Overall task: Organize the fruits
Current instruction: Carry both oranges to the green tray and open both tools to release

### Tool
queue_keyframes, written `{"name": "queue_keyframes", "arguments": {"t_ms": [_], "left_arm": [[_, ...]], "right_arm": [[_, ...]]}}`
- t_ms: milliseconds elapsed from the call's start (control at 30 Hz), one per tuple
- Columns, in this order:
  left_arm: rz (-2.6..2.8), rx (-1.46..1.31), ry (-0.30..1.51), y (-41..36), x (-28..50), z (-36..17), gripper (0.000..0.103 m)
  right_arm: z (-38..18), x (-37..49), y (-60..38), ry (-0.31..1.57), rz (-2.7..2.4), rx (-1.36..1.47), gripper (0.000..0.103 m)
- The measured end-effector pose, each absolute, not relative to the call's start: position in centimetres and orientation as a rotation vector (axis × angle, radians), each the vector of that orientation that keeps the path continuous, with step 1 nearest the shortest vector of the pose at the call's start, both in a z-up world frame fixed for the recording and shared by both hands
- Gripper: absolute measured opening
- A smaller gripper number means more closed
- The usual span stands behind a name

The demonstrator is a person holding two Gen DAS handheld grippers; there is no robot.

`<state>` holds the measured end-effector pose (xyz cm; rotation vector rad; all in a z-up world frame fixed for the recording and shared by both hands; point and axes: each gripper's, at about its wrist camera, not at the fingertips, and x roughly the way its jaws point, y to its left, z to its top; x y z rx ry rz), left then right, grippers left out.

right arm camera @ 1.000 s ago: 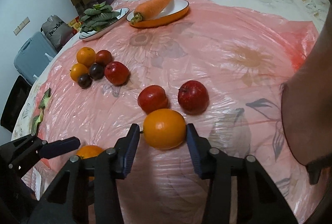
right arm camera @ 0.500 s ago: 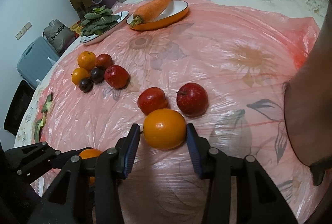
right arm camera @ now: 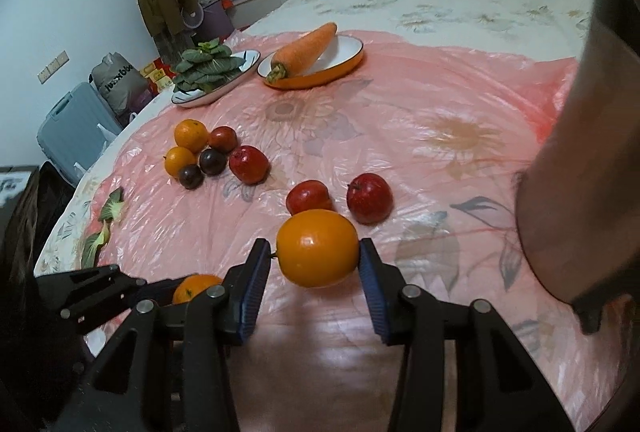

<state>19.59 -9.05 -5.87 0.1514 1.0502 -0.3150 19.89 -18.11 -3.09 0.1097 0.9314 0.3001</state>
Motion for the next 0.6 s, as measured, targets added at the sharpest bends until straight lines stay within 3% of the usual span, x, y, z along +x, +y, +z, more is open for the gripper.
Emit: {"name": "queue_keyframes", "arguments": {"t_ms": [600], "left_arm": [[-0.315,0.113,1.014,-8.8,15.7,-2.8,0.038]], "right_arm": [[0.0,9.7,-24.6,0.871,0.205,0.179,0.056]]}}
